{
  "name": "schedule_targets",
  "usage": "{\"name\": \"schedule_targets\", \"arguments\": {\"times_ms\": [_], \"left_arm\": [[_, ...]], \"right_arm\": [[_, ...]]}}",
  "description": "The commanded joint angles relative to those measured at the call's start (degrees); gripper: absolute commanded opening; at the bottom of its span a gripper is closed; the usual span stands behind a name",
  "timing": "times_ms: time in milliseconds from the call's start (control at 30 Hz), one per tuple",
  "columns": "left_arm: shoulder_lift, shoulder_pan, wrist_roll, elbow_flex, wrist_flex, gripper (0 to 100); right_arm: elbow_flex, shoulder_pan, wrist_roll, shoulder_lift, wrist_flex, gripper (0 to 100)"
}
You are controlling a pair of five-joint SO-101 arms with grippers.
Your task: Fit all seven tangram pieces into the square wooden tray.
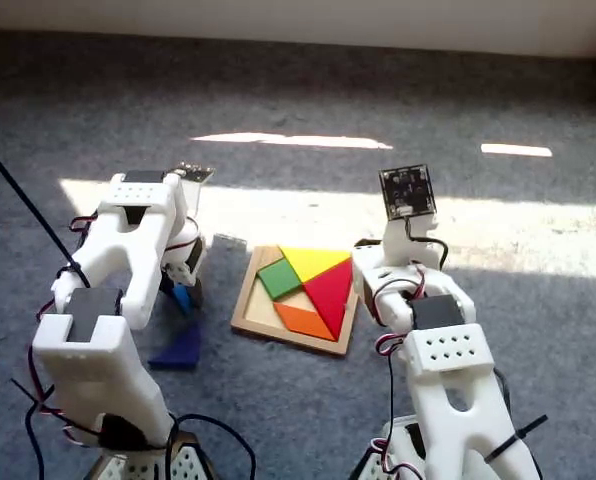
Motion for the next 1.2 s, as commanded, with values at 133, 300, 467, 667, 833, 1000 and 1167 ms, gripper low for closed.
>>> {"name": "schedule_targets", "arguments": {"times_ms": [133,300,467,667,833,1000,1167], "left_arm": [[-9.4,3.6,-9.0,-3.2,4.5,10],[-16.8,7.8,-18.2,-3.5,5.7,10],[-18.8,13.5,-28.8,-3.5,5.3,10],[-18.7,21.4,-38.0,-3.5,3.5,10],[-18.7,27.6,-42.2,-3.5,1.8,10],[-18.6,32.9,-44.9,-3.5,-1.5,10],[-18.5,37.2,-49.3,-2.9,-2.2,11]], "right_arm": [[-0.5,3.0,-0.2,-1.9,-1.4,0.9],[-0.7,5.3,-0.2,-1.9,-1.4,0.9],[-0.7,10.2,-0.6,-2.3,-1.4,0.9],[-0.7,16.0,-5.2,-2.2,-1.5,0.9],[-0.7,20.3,-6.2,-2.3,-4.2,0.9],[-0.3,24.9,-10.3,-2.3,-8.9,0.9],[-0.7,28.0,-12.2,-2.3,-9.1,0.9]]}}
